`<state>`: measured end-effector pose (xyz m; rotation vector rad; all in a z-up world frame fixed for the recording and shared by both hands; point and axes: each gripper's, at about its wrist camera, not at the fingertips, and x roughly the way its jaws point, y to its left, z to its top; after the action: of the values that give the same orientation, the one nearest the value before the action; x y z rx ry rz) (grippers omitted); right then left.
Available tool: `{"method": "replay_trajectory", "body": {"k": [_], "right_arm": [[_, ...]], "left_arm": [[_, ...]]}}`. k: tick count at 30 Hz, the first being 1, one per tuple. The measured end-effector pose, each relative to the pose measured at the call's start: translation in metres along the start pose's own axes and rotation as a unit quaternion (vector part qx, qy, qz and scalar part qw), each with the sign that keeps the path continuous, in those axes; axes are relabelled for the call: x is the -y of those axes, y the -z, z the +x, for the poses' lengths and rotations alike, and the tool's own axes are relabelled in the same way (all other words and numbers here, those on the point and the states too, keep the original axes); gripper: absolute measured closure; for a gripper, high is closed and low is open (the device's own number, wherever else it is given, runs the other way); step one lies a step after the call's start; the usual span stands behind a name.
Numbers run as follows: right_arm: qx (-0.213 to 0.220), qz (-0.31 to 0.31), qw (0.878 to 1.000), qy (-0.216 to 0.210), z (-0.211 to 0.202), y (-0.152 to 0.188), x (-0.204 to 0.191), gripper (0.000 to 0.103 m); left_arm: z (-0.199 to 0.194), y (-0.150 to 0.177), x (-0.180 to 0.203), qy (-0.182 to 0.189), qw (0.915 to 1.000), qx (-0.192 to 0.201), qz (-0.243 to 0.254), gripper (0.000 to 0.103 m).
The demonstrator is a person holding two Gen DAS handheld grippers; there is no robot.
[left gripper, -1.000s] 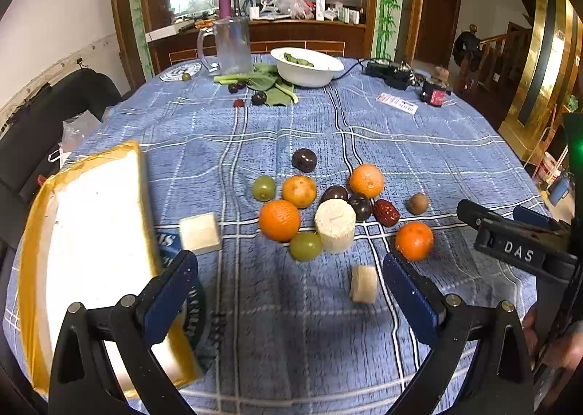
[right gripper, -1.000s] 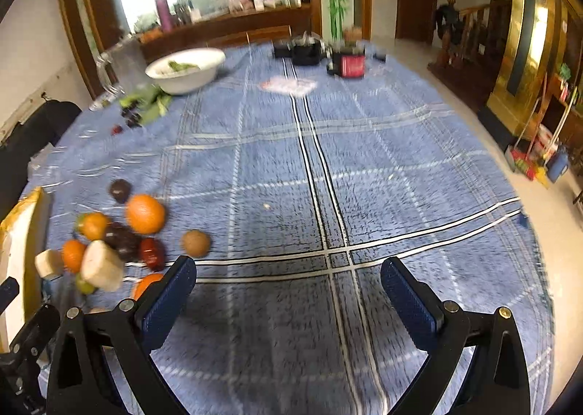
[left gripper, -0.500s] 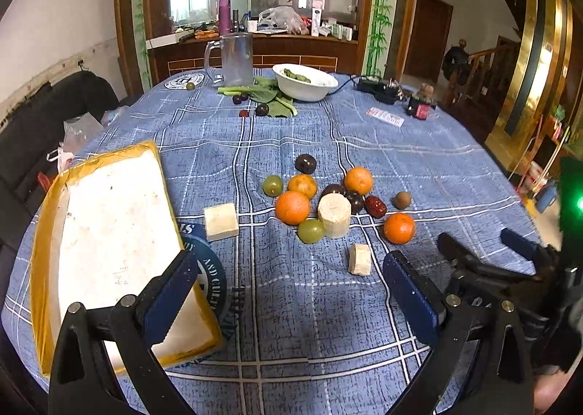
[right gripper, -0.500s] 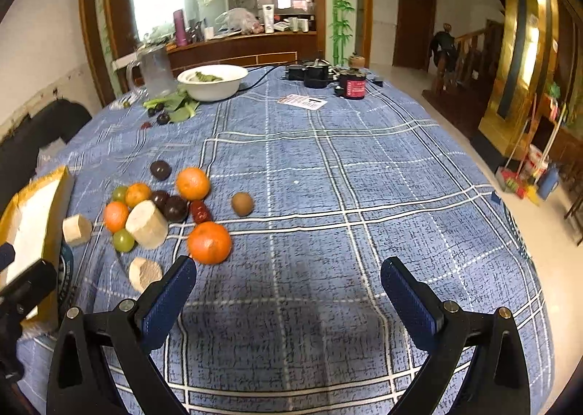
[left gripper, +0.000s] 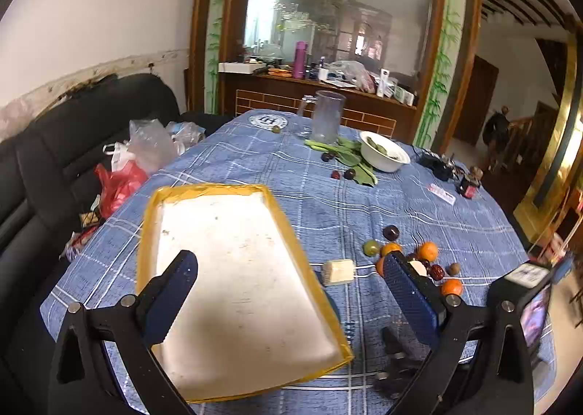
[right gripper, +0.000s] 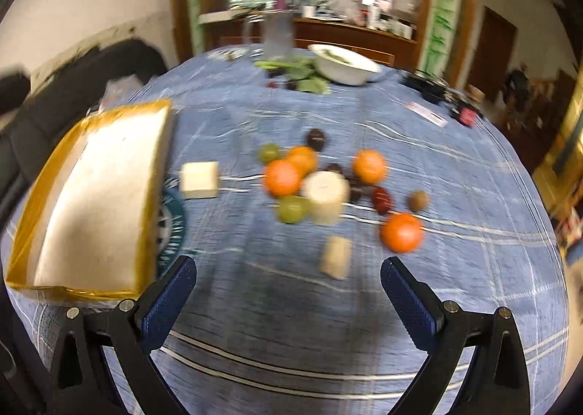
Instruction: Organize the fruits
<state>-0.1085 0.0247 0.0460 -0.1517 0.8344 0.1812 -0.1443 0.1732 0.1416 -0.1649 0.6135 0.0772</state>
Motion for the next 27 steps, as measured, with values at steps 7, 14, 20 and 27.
{"method": "replay_trajectory", "body": {"k": [7,14,20,27], "right_arm": [[-0.008,-0.056,0.998,-0.018,0.009,-0.002,-0.043,0.001],[-0.010,-0.058,0.995,-0.079,0.001,0.008,-0.051,0.001],[0.018,-0.043,0.998,-0.035,-0.014,0.013,-0.006,0.001],[0.074,0.010,0.997,0.029,-0.039,0.013,0.074,0.001]], "left_arm": [[-0.002,0.003,-0.015,0.003,0.9998,-0.004,-0.020,0.001],[0.002,0.005,-0.004,0.010,0.9999,-0.005,-0.007,0.001],[-0.001,0.006,0.019,-0.017,0.9993,0.018,0.029,0.000],[0.004,0.011,0.042,-0.011,0.9966,0.024,0.078,0.000]]}}
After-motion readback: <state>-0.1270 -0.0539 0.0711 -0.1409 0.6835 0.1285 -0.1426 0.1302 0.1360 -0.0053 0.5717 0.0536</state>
